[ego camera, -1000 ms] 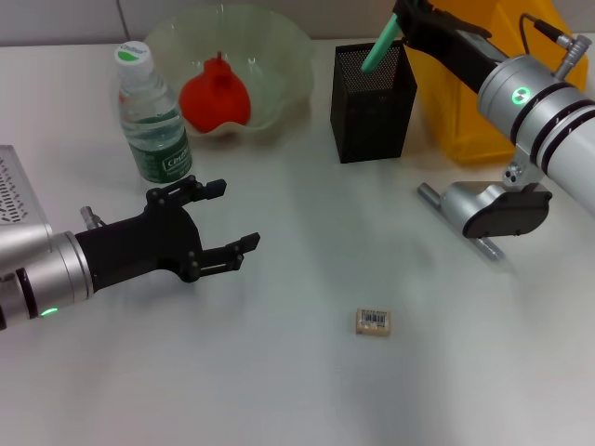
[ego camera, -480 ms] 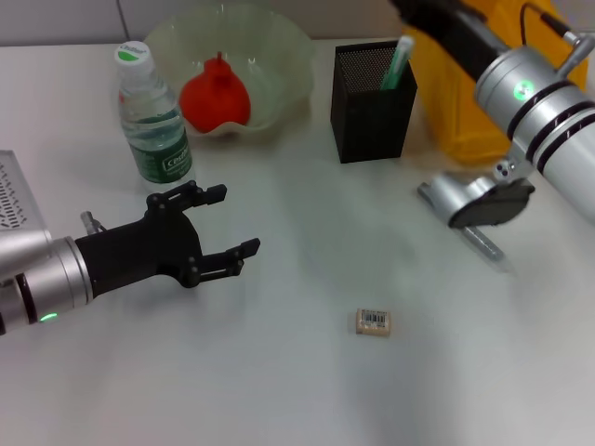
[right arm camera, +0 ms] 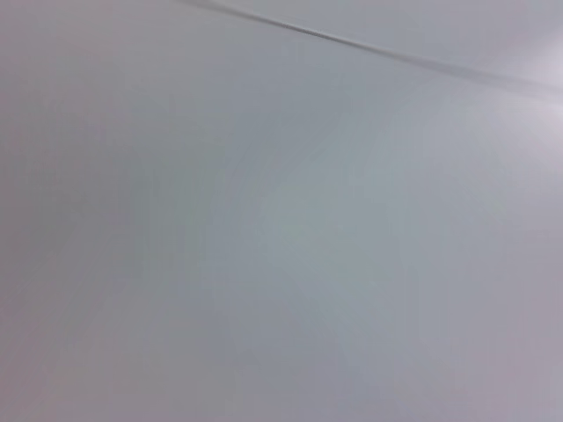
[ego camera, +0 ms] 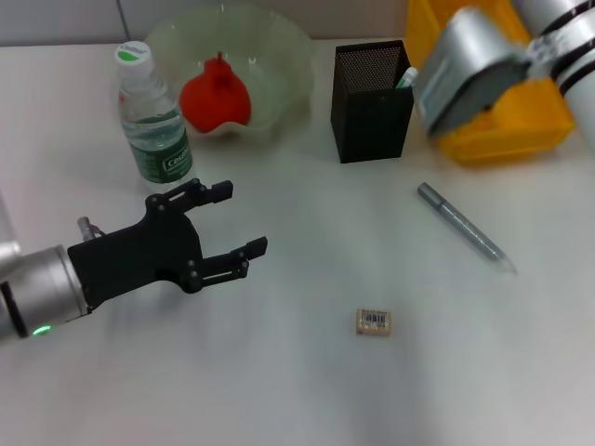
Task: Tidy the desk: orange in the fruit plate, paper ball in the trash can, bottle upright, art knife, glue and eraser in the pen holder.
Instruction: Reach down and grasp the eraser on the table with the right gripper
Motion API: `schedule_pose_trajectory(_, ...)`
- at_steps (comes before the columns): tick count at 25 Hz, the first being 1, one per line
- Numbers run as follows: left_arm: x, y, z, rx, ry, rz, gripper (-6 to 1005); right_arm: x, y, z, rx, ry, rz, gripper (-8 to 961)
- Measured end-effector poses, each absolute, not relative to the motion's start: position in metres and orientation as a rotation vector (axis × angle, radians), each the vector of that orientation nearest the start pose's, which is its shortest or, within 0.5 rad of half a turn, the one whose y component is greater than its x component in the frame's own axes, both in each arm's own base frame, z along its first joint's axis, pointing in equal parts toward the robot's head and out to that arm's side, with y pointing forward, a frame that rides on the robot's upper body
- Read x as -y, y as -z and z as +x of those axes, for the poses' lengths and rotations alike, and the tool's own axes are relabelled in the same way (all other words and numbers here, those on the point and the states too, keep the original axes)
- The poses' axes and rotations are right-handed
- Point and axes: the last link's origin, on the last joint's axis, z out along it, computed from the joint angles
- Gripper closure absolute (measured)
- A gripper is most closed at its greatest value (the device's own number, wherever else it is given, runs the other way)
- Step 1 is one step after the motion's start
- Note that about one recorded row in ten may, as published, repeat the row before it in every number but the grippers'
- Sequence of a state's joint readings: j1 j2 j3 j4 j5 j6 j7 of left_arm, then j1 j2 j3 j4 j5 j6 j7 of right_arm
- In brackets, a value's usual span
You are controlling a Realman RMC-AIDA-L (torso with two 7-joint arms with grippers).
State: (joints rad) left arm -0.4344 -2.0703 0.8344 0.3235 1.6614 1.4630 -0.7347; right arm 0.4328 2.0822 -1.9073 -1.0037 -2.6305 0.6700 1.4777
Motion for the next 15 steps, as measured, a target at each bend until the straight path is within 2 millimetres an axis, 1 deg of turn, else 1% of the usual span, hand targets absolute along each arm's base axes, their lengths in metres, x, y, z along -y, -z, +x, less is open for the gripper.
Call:
schedule_pose_trajectory(2, -0.285, 0.042, -0.289, 0.255, 0.832, -2.557, 161, -0.407, -0.012, 0.131, 0.722, 0.029, -1.382, 301)
schedule_pose_trajectory(3, -0.284, 0.041, -0.288, 0.254, 0.845, -2.555, 161, -0.410, -0.013, 0.132, 0.566, -0.126, -1.446, 301)
schedule_pose_trajectory(4, -0.284, 0.041, -0.288, 0.254, 0.845, -2.555, 161, -0.410, -0.013, 0.132, 0.566, -0.126, -1.446, 301)
schedule_pose_trajectory(7, -0.280, 0.038, -0.282, 0.234, 0.922, -2.554, 161, -0.414, -0.014, 0.133, 0.296, -0.389, -1.534, 301)
schedule_pose_trajectory(8, -0.278, 0.036, -0.279, 0.224, 0.960, -2.556, 161, -0.418, -0.013, 0.135, 0.133, -0.529, -1.578, 301)
schedule_pose_trajectory(9, -0.278, 0.036, -0.279, 0.224, 0.960, -2.556, 161, -0.418, -0.013, 0.135, 0.133, -0.529, -1.578, 301)
schedule_pose_trajectory(12, -0.276, 0.034, -0.277, 0.215, 0.986, -2.562, 161, -0.425, -0.009, 0.135, -0.092, -0.706, -1.636, 301)
schedule_pose_trajectory(13, -0.275, 0.032, -0.276, 0.209, 1.003, -2.566, 161, -0.427, -0.007, 0.132, -0.203, -0.799, -1.659, 301)
schedule_pose_trajectory(14, -0.275, 0.032, -0.276, 0.209, 1.003, -2.566, 161, -0.427, -0.007, 0.132, -0.203, -0.799, -1.659, 301)
schedule_pose_trajectory(15, -0.274, 0.032, -0.275, 0.207, 1.007, -2.567, 161, -0.427, -0.006, 0.128, -0.253, -0.846, -1.668, 301)
